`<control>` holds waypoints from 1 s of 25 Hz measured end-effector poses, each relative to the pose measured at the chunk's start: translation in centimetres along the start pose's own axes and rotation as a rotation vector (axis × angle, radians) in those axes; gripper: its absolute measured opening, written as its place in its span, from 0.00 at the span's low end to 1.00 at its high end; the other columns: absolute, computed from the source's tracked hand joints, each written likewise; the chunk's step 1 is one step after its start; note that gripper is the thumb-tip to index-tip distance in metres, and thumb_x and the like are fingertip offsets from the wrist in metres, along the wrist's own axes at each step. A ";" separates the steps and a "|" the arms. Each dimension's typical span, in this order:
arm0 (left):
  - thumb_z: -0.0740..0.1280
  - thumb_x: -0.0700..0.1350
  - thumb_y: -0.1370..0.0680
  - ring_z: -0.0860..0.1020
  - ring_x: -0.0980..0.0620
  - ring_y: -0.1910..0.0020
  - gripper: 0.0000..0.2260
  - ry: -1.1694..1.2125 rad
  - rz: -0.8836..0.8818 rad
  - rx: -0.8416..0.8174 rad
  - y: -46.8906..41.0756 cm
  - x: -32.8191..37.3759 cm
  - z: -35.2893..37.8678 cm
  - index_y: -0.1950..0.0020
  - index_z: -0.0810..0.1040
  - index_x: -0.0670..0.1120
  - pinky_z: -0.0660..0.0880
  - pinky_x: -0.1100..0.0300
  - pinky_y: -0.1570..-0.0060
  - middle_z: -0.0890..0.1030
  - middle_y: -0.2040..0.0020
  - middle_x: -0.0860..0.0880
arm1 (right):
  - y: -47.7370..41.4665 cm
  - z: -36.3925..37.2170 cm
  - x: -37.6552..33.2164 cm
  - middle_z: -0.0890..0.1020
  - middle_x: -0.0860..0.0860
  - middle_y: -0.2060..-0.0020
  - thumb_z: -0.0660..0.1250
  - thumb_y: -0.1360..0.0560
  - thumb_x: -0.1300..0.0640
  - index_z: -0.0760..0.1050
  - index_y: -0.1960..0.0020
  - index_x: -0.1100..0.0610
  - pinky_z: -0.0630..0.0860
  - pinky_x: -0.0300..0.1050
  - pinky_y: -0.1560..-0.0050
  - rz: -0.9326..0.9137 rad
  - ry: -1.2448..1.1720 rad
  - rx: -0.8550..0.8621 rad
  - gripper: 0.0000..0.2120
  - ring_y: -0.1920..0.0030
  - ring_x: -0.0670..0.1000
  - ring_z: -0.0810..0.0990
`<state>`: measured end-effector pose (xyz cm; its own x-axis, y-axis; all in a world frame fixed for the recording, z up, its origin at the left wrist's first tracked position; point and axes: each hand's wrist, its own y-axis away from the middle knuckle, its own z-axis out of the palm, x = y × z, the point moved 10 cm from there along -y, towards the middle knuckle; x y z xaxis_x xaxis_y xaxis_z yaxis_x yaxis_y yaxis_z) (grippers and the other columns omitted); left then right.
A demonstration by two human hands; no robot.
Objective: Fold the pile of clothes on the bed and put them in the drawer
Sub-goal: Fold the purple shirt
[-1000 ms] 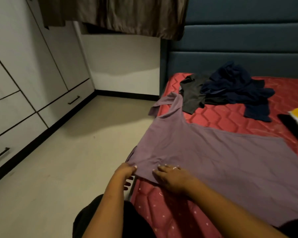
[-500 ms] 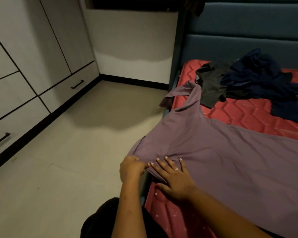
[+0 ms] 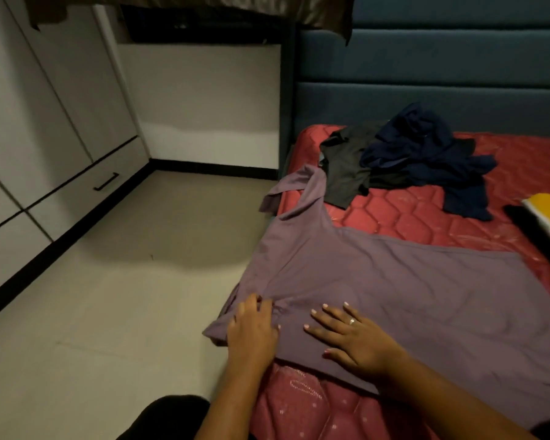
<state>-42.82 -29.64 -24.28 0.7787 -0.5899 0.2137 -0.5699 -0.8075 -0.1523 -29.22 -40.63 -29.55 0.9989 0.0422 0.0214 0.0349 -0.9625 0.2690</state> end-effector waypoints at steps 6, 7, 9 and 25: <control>0.56 0.64 0.29 0.61 0.46 0.27 0.27 -0.067 0.332 -0.227 2.8 11.5 9.3 0.31 0.68 0.60 0.49 0.42 0.33 0.70 0.30 0.52 | 10.3 2.9 15.0 0.67 0.44 0.28 0.42 0.21 0.34 0.51 0.24 0.37 0.53 0.51 0.29 0.373 -0.109 -0.094 0.26 0.29 0.49 0.69; 0.56 0.65 0.29 0.54 0.47 0.25 0.28 -0.066 0.343 -0.236 2.4 12.7 9.9 0.30 0.68 0.60 0.44 0.42 0.31 0.69 0.29 0.52 | 11.5 3.0 17.3 0.63 0.43 0.25 0.36 0.24 0.30 0.43 0.25 0.33 0.50 0.50 0.28 0.457 -0.148 -0.057 0.28 0.26 0.49 0.64; 0.56 0.66 0.30 0.46 0.50 0.22 0.30 -0.058 0.360 -0.241 0.9 15.6 10.8 0.28 0.65 0.61 0.38 0.43 0.29 0.68 0.28 0.53 | 13.5 3.7 22.0 0.49 0.40 0.23 0.19 0.38 0.26 0.33 0.29 0.30 0.44 0.53 0.26 0.608 -0.205 0.039 0.38 0.22 0.47 0.49; 0.38 0.67 0.24 0.48 0.54 0.22 0.29 0.007 0.347 -0.200 -20.0 27.9 15.6 0.24 0.52 0.64 0.44 0.39 0.28 0.52 0.21 0.55 | 9.2 4.4 39.5 0.53 0.41 0.23 0.44 0.18 0.43 0.50 0.24 0.37 0.43 0.66 0.29 0.918 -0.337 0.306 0.22 0.23 0.48 0.48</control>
<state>-5.60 -30.04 -30.36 0.5299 -0.8267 0.1892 -0.8390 -0.5435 -0.0253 10.68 -48.96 -30.44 0.6000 -0.7772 -0.1897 -0.7881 -0.6150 0.0270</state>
